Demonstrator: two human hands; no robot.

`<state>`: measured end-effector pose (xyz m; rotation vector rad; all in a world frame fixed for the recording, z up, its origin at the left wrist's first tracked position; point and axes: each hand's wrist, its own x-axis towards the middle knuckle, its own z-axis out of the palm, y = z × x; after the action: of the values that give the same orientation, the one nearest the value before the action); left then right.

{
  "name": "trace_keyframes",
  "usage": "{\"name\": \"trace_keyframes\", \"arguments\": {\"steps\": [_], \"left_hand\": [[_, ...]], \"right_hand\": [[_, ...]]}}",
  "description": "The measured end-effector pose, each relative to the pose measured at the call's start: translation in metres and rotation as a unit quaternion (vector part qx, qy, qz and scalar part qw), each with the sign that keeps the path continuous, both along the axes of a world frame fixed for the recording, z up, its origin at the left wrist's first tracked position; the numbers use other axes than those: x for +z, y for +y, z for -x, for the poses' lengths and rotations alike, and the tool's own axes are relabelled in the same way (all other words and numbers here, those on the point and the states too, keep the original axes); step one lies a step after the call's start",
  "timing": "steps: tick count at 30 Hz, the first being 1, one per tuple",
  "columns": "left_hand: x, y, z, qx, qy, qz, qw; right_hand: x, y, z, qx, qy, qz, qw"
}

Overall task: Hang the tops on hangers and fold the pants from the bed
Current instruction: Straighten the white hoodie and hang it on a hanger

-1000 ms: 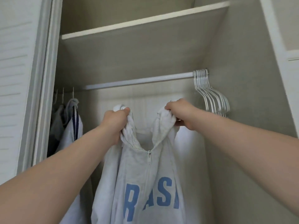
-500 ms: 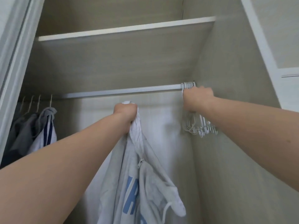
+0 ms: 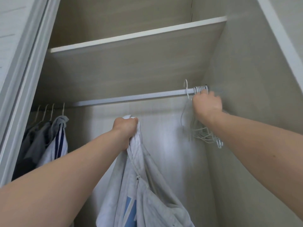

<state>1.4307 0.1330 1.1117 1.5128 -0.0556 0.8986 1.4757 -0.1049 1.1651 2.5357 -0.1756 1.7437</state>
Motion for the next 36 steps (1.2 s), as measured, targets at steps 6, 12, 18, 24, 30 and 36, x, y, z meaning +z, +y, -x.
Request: {"name": "trace_keyframes", "arguments": {"steps": [6, 12, 18, 24, 30, 36], "left_hand": [[0.000, 0.011, 0.014, 0.043, -0.036, 0.009, 0.998], [0.008, 0.037, 0.053, 0.106, -0.069, 0.030, 0.992], [0.022, 0.069, 0.111, 0.114, -0.095, 0.070, 0.986], [0.036, 0.100, 0.182, 0.152, -0.121, 0.095, 0.976], [0.041, 0.117, 0.258, 0.227, -0.109, 0.095, 0.963], [0.041, 0.098, 0.336, 0.327, -0.130, 0.055, 0.934]], "right_hand": [[0.008, 0.027, 0.019, 0.214, -0.026, -0.058, 0.975], [0.004, 0.061, 0.042, 0.446, 0.033, -0.231, 0.864], [-0.022, 0.093, 0.079, 0.644, 0.051, -0.388, 0.657], [-0.028, 0.122, 0.124, 0.732, 0.055, -0.404, 0.546], [-0.038, 0.149, 0.148, 0.731, 0.204, -0.335, 0.559], [-0.035, 0.150, 0.179, 0.794, 0.129, -0.347, 0.483]]}}
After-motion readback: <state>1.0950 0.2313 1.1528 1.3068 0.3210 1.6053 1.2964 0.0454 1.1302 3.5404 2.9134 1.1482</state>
